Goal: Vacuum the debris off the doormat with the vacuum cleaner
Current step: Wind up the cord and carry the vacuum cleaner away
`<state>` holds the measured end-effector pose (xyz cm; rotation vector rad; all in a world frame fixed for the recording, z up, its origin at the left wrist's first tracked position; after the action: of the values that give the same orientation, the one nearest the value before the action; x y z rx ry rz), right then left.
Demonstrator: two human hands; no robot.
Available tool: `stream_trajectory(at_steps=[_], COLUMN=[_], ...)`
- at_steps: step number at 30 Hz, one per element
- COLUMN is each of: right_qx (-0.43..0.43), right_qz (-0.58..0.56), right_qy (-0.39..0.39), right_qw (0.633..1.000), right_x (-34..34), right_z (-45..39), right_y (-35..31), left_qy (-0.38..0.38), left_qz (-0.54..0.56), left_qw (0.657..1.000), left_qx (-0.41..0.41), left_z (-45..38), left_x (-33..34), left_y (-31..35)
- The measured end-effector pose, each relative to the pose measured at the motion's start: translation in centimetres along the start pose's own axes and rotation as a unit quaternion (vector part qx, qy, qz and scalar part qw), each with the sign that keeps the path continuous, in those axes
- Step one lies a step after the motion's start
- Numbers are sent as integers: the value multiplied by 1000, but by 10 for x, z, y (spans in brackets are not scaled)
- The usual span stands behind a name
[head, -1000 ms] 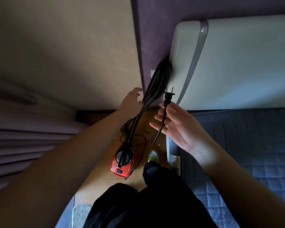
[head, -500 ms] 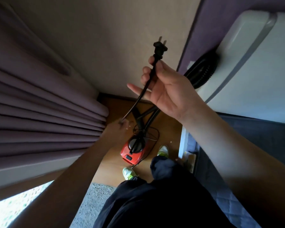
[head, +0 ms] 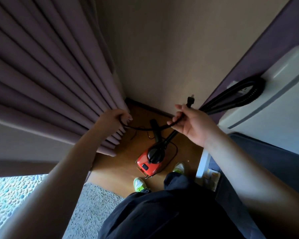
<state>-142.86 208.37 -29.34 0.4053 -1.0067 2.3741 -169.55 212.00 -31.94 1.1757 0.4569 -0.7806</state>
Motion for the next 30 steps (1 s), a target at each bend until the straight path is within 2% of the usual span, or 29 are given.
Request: stream_trajectory(at_steps=[3, 4, 6, 8, 9, 12, 14, 15, 17, 19, 21, 23, 25, 26, 27, 30], right_qx=[35, 48, 77, 102, 117, 148, 131, 118, 102, 96, 75, 31, -3, -16, -29, -100], right_qz=[83, 100, 127, 151, 161, 87, 10, -15, -32, 6, 96, 218, 345, 398, 445, 549], right_qy=[7, 13, 35, 59, 67, 59, 41, 31, 35, 47, 33, -9, -64, -83, -101, -135], right_qw=[996, 994, 988, 981, 978, 983, 990, 992, 994, 994, 992, 975, 937, 913, 889, 819], right_x=[12, 17, 25, 31, 34, 51, 63, 68, 73, 74, 73, 74, 74, 75, 77, 83], right_z=[-7, -9, -14, -18, -20, -22, -24, -26, -30, -32, -30, -24, -10, -1, 9, 31], right_y=[29, 39, 58, 79, 88, 108, 109, 107, 101, 96, 88, 77, 66, 60, 55, 43], left_qy=[-80, -104, -178, -257, -282, -321, -349, -355, -348, -356, -358, -258, -100, -48, -33, -87], left_qz=[-39, -31, 102, 271, 322, 360, 325, 298, 227, 196, 238, 298, 274, 238, 196, 92], left_qw=[993, 991, 978, 927, 904, 874, 875, 884, 910, 911, 900, 919, 956, 969, 979, 992], left_qx=[82, 80, 38, 0, -15, -64, -84, -59, 20, 70, 73, 28, -27, -47, -48, 22], left_z=[8, 15, 31, 47, 55, 68, 77, 81, 89, 96, 94, 75, 52, 44, 39, 29], left_x=[-8, -11, -17, -18, -19, -8, 6, 13, 21, 25, 24, 22, 20, 19, 21, 38], left_y=[-14, -16, -12, -2, 2, 7, 5, 2, -2, -7, -18, -37, -56, -58, -57, -40])
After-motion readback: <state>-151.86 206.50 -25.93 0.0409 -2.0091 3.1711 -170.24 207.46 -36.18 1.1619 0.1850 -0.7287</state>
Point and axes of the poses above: each hand's wrist, its own z-axis away from the middle knuckle, its own x-axis out of the palm, y = z × x, the point moved 3 cm from there along -z, towards the middle knuckle, and after that the axes turned 4 degrees about y, right-handed, at the moved point
